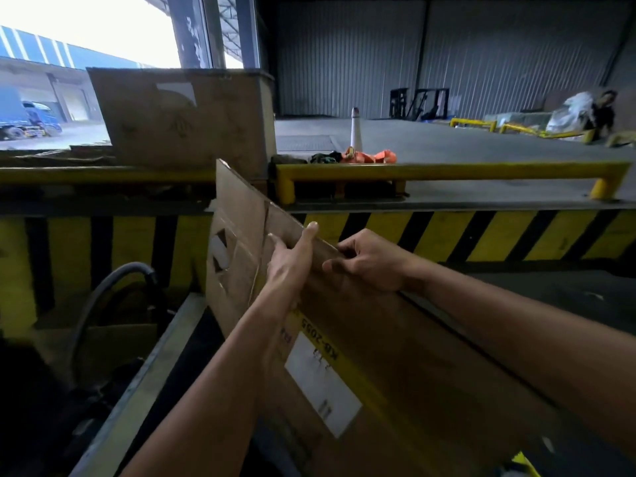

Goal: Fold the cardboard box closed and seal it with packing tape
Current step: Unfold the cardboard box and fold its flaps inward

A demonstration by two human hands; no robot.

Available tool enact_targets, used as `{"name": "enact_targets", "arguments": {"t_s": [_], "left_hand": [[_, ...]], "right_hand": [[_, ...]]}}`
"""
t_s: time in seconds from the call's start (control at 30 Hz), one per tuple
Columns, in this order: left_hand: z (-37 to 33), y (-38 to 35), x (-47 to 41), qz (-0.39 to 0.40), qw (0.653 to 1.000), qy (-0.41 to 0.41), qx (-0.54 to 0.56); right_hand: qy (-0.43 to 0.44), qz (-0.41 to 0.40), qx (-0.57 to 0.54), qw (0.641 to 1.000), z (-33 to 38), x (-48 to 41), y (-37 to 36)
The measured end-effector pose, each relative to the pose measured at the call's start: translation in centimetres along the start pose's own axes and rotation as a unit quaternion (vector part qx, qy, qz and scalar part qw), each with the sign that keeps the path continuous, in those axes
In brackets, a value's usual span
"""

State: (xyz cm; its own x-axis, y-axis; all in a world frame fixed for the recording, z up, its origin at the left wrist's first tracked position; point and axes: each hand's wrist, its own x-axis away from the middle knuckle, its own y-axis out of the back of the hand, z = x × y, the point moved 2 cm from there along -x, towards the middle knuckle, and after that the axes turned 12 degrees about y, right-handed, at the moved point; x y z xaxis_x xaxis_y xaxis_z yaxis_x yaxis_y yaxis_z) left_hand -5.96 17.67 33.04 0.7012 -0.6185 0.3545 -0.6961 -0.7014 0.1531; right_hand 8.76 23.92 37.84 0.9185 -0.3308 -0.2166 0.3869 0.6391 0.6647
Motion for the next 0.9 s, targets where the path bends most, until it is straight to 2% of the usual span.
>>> {"name": "enact_targets", "arguments": {"t_s": [0.27,0.43,0.63,0.73,0.8,0.9], "left_hand": [[5.2,-0.3,-2.2,0.079,0.994,0.076,0.023],[5.6,-0.8,-2.4,0.088,0.994,0.069,0.001],[6.4,-0.6,-2.5,0.057,0.995,0.084,-0.002],[6.7,-0.1,-2.8,0.039,0.997,0.071,0.007],[6.9,0.2,-3.2,0.04,0.997,0.065,0.012],[7.4,0.9,-4.2,0.025,0.997,0.068,0.036]], "right_hand": [[-0.046,0.04,0.004,0.998,-4.7,-0.5,-4.6],[-0.095,0.014,-0.113,0.989,-5.9,0.8,-4.4],[-0.139,-0.024,-0.128,0.982,-7.9,0.9,-5.6],[-0.155,-0.015,-0.184,0.97,-8.1,0.5,-5.9],[-0.141,-0.005,-0.162,0.977,-8.3,0.0,-5.9],[-0.121,-0.023,-0.054,0.991,-8.5,-0.9,-5.5]]}}
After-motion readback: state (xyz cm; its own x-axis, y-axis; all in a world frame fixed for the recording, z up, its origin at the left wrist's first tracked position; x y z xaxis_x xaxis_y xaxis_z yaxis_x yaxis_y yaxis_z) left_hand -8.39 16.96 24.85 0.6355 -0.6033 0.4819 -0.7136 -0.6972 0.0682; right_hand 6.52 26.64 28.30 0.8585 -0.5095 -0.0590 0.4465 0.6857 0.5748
